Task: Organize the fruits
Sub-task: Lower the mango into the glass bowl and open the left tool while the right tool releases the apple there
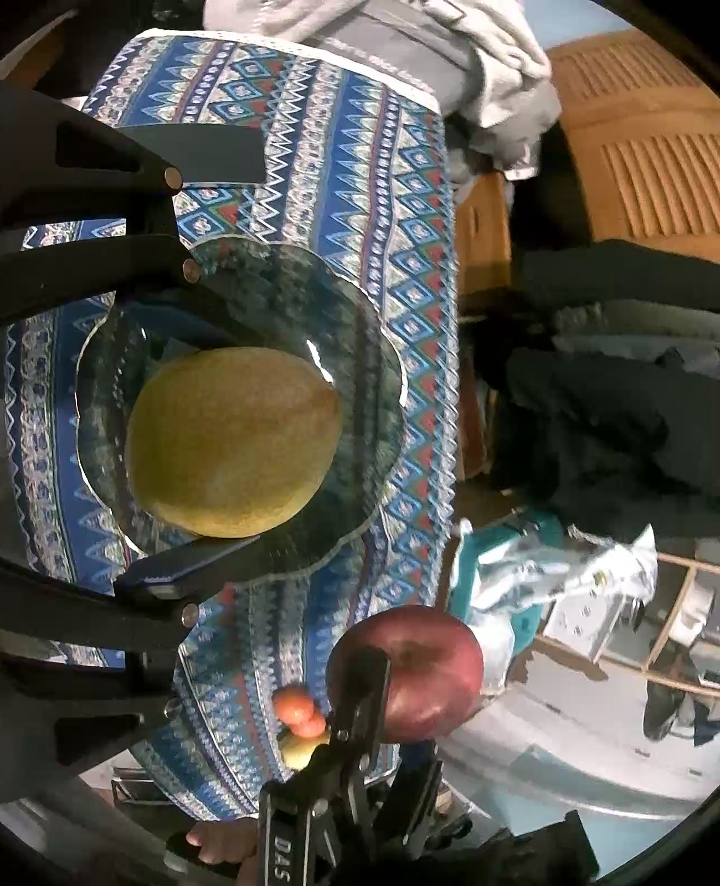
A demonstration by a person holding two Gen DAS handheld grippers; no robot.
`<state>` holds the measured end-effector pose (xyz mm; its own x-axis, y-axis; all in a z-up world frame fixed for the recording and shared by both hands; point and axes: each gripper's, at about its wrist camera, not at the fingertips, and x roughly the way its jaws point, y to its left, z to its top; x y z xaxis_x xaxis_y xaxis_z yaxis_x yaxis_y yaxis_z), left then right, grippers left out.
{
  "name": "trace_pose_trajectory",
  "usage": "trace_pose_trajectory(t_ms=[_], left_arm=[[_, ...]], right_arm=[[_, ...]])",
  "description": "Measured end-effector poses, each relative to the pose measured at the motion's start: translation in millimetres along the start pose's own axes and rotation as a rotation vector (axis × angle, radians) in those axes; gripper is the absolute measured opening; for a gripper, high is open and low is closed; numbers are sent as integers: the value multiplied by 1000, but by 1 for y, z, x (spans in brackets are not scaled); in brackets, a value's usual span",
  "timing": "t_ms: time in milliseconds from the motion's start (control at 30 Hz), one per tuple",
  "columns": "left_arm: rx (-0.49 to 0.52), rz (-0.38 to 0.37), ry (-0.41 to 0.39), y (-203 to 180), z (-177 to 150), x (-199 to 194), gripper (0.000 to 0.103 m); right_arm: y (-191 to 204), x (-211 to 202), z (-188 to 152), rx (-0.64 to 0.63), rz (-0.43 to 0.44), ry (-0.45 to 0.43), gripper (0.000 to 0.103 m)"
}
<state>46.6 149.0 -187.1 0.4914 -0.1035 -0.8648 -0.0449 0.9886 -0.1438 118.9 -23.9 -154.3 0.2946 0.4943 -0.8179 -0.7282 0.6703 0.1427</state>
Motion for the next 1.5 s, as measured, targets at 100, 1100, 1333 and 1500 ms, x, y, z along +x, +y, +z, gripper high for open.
trace_pose_trajectory(t_ms=[100,1100,1333,1500], left_arm=[[-2,19,9,9,-5,7,66],[-63,89,215,46,-41,80,66],[-49,95,235,44,-45,85,66],[-62,81,256,45,-47,87,66]], right_arm=[[7,12,3,-11,18,14,71],[38,123,-28,-84,46,263,71],[37,134,-34,-88,39,302,71],[38,139,-40,-94,43,334,71]])
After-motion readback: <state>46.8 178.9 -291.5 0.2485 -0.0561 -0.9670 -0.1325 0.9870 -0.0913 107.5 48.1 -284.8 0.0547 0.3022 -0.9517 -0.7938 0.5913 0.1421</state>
